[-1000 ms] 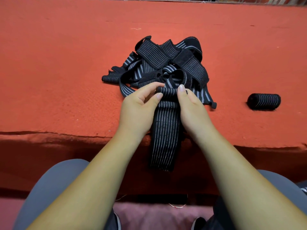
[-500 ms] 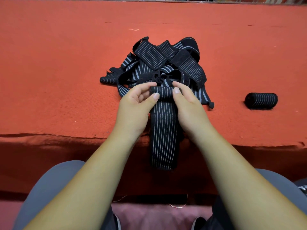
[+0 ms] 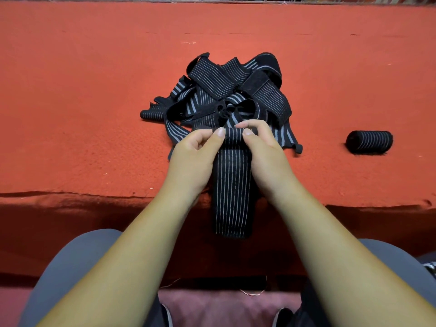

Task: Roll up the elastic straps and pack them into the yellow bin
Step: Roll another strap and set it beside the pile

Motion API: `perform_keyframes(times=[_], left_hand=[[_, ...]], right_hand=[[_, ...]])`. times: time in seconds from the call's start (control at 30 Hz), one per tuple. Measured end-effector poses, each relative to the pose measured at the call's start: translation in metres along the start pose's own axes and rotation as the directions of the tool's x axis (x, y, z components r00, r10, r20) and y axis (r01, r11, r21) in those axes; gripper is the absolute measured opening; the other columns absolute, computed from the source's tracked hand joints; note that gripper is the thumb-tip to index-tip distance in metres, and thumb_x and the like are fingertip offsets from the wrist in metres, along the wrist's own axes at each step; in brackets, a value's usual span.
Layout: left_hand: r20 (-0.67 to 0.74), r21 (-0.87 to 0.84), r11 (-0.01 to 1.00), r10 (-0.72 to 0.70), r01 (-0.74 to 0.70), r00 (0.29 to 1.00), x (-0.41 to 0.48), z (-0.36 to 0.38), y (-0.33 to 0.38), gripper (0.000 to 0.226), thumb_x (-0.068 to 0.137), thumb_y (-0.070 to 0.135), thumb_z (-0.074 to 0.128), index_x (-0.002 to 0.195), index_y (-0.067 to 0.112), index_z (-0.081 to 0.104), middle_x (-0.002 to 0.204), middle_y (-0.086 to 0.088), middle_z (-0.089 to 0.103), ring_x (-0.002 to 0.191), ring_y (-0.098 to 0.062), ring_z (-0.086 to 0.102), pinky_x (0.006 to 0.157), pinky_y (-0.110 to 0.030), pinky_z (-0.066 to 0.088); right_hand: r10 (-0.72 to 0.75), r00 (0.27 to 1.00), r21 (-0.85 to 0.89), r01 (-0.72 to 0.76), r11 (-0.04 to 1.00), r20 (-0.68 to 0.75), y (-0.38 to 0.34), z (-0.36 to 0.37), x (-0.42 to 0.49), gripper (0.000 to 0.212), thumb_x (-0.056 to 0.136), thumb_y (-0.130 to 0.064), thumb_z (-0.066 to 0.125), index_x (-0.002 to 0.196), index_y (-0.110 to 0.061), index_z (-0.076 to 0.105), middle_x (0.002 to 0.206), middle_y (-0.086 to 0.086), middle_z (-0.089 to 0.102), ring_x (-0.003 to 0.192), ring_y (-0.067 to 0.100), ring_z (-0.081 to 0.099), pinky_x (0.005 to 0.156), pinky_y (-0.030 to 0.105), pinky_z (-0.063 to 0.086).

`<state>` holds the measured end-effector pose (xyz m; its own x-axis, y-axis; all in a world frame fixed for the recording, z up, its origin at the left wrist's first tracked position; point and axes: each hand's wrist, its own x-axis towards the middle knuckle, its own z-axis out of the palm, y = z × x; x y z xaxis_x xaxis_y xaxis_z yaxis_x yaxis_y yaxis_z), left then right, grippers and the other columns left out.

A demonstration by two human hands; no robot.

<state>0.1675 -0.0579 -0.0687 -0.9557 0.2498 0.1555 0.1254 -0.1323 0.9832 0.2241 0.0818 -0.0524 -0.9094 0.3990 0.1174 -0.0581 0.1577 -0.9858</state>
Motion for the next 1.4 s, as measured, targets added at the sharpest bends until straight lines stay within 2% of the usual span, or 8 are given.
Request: perform_keyframes(times=[0.1, 0.23, 0.47, 0.67, 0.87, 1.0, 1.17, 1.4], left_hand=[[0.016, -0.053, 0.998, 0.018, -0.017, 1.0, 0.003, -0.002, -0.003, 0.027, 0.091, 0.028, 0.078, 0.114, 0.015, 0.081, 0.113, -0.009, 0.082, 0.115, -0.034, 0.075, 0.109, -0.058, 0.055], [0.053, -0.061, 0.998, 0.032, -0.029, 0.998, 0.004, -0.005, -0.003, 0.04, 0.09, 0.007, 0.073, 0.129, 0.013, 0.076, 0.106, 0.005, 0.08, 0.109, -0.016, 0.073, 0.099, -0.04, 0.054], [0.122, -0.01, 1.0, -0.004, 0.005, 0.993, 0.0, -0.006, -0.001, 0.027, 0.101, 0.029, 0.07, 0.124, 0.018, 0.081, 0.125, -0.007, 0.08, 0.125, -0.03, 0.073, 0.117, -0.058, 0.049], [0.113, 0.102, 0.992, 0.06, -0.072, 0.992, -0.003, -0.006, 0.0, 0.024, 0.11, 0.013, 0.061, 0.126, 0.02, 0.078, 0.077, 0.023, 0.073, 0.065, 0.011, 0.061, 0.066, -0.008, 0.044], [0.069, 0.013, 0.997, 0.081, -0.082, 0.994, 0.0, -0.004, 0.004, 0.036, 0.1, -0.012, 0.063, 0.131, 0.007, 0.069, 0.125, -0.01, 0.079, 0.122, -0.022, 0.074, 0.109, -0.037, 0.057], [0.093, -0.014, 1.0, 0.018, -0.017, 0.995, 0.001, -0.008, 0.005, 0.034, 0.1, -0.004, 0.068, 0.129, 0.014, 0.072, 0.123, -0.011, 0.08, 0.119, -0.027, 0.074, 0.107, -0.044, 0.057], [0.026, 0.064, 0.996, -0.062, 0.06, 0.998, -0.002, -0.006, 0.013, 0.032, 0.107, 0.042, 0.066, 0.113, 0.015, 0.082, 0.099, -0.004, 0.083, 0.096, -0.027, 0.08, 0.095, -0.053, 0.063], [-0.042, -0.024, 0.999, -0.038, 0.037, 0.998, 0.001, -0.011, 0.013, 0.017, 0.097, 0.029, 0.078, 0.108, 0.017, 0.084, 0.113, -0.03, 0.076, 0.102, -0.038, 0.076, 0.101, -0.061, 0.058]], right_hand=[[0.042, 0.999, 0.009, -0.042, 0.999, -0.016, -0.002, 0.0, 0.001, 0.024, 0.113, -0.038, 0.048, 0.122, -0.031, 0.07, 0.113, -0.013, 0.074, 0.108, 0.005, 0.068, 0.105, 0.037, 0.052], [0.056, 0.998, -0.03, -0.056, 0.998, -0.013, -0.002, 0.0, 0.002, 0.029, 0.114, -0.044, 0.046, 0.126, -0.031, 0.069, 0.119, -0.012, 0.075, 0.116, 0.007, 0.069, 0.111, 0.042, 0.051], [0.013, 1.0, -0.011, -0.013, 1.0, 0.015, 0.007, -0.001, 0.004, 0.031, 0.112, -0.023, 0.05, 0.138, -0.03, 0.064, 0.132, -0.006, 0.072, 0.124, 0.011, 0.068, 0.115, 0.045, 0.051], [0.017, 0.997, -0.059, -0.013, 0.998, 0.069, 0.004, -0.002, 0.004, 0.039, 0.114, -0.025, 0.048, 0.153, -0.03, 0.05, 0.141, -0.007, 0.067, 0.129, 0.008, 0.063, 0.118, 0.038, 0.047], [0.028, 1.0, -0.139, -0.027, 0.99, 0.009, 0.005, 0.001, 0.006, 0.045, 0.113, -0.049, 0.045, 0.154, -0.029, 0.05, 0.149, -0.009, 0.061, 0.138, 0.01, 0.056, 0.123, 0.044, 0.041], [-0.061, 0.998, -0.14, 0.057, 0.989, -0.025, 0.007, -0.002, 0.005, 0.021, 0.113, -0.039, 0.051, 0.125, -0.028, 0.064, 0.117, -0.015, 0.073, 0.114, 0.006, 0.068, 0.109, 0.045, 0.052], [-0.157, 0.988, -0.126, 0.154, 0.98, -0.007, 0.008, -0.006, 0.004, 0.017, 0.11, -0.024, 0.056, 0.123, -0.032, 0.063, 0.11, -0.016, 0.071, 0.106, 0.009, 0.068, 0.103, 0.046, 0.055], [-0.11, 0.994, -0.082, 0.11, 0.99, 0.008, 0.003, 0.001, 0.002, 0.026, 0.112, -0.038, 0.053, 0.134, -0.037, 0.065, 0.124, -0.018, 0.07, 0.117, 0.0, 0.065, 0.106, 0.032, 0.05]])
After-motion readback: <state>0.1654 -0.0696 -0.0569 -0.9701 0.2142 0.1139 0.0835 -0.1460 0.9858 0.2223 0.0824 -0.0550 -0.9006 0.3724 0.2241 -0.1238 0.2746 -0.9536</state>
